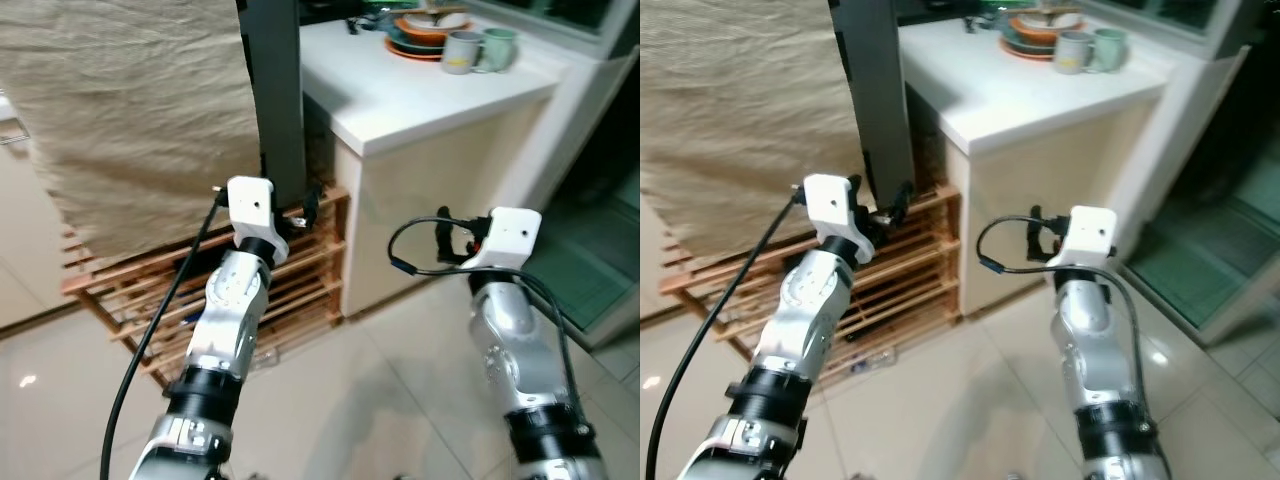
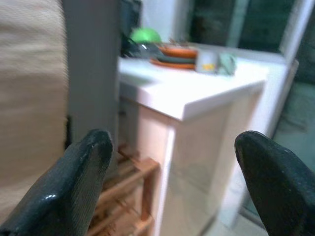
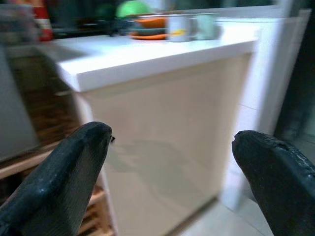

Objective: Restocking fridge

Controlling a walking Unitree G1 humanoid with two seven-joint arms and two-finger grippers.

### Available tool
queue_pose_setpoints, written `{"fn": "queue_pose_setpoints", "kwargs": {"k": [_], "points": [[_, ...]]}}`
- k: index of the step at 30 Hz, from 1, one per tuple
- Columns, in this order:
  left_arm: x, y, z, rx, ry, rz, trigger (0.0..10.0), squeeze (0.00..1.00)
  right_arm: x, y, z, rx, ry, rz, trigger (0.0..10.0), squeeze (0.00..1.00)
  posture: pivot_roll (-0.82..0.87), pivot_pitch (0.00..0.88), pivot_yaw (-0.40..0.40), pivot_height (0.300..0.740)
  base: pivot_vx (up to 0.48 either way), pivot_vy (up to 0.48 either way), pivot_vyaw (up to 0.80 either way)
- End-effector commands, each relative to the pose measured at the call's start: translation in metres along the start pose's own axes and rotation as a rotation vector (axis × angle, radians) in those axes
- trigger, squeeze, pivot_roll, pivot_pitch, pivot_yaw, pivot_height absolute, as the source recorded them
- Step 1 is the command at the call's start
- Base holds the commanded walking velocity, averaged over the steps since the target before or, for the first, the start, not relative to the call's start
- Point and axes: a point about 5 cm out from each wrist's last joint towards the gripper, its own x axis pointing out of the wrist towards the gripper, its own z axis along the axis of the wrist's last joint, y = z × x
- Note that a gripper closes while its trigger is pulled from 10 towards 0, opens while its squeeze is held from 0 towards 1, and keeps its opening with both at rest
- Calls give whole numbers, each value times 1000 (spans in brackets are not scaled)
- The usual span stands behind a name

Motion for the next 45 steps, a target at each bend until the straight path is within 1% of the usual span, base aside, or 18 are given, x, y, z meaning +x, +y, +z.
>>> {"fn": "queue_pose_setpoints", "kwargs": {"k": [1,5,6,7,8,9,14,15,16,20,27,29,34,37,38,39,43,45], "points": [[0,-9,6,16,-14,-22,10000,0,-1,-14,-4,-21,10,-47,10000,0,-115,0,38,740,0,480,-800],[-2,-8,3,28,1,-18,10000,0,-2,-19,-3,-32,-2,-61,10000,0,-127,0,28,740,0,480,-800],[-3,-7,2,32,7,-17,10000,0,-4,-24,-1,-48,-17,-87,10000,1000,-132,0,21,740,0,480,-800],[-4,-6,1,50,10,-17,10000,0,-5,-28,1,-59,-26,-109,10000,1000,-137,0,13,740,0,480,-800],[-5,-5,1,67,15,-21,10000,698,-6,-33,2,-72,-35,-130,10000,1000,-139,0,8,740,0,480,-800],[-7,-4,1,80,17,-26,10000,1000,-8,-36,4,-73,-43,-143,10000,1000,-139,0,5,740,0,480,-800],[-22,12,-7,115,79,-19,10000,1000,-16,-43,3,-89,-52,-144,10000,1000,-133,0,-10,740,0,480,-320],[-29,16,-12,132,118,-27,10000,1000,-18,-44,2,-87,-48,-144,10000,1000,-123,0,-14,740,0,480,0],[-42,22,-22,148,191,-53,10000,1000,-22,-45,-2,-89,-42,-143,10000,1000,-114,0,-17,740,0,480,0],[-58,28,-31,150,242,-74,10000,1000,-25,-44,-5,-100,-30,-119,10000,1000,-110,0,-14,740,0,480,-400],[-57,26,-18,123,175,-103,10000,1000,-26,-41,-7,-104,-31,-114,10000,1000,-107,0,2,740,0,480,-800],[-55,18,-7,87,106,-153,10000,1000,-26,-36,-9,-79,-28,-107,10000,1000,-104,0,8,740,0,480,-800],[-56,15,2,50,70,-188,10000,1000,-26,-30,-10,-73,-31,-87,10000,1000,-97,0,8,740,0,477,-800],[-64,7,8,50,48,-282,10000,1000,-25,-30,-12,-75,-25,-85,10000,1000,-86,0,2,740,0,461,-800],[-67,2,9,60,41,-322,10000,910,-25,-30,-13,-75,-22,-88,10000,1000,-79,0,-2,740,0,450,0],[-70,-2,10,77,33,-356,10000,0,-24,-30,-14,-78,-19,-89,10000,1000,-78,0,-3,740,0,0,0],[-71,-6,10,84,43,-360,10000,0,-22,-29,-16,-77,-12,-86,10000,1000,-68,0,-10,740,0,0,0],[-66,-5,14,113,27,-303,10000,0,-20,-25,-14,-78,-17,-69,10000,1000,-68,0,-20,740,0,0,0]]}}
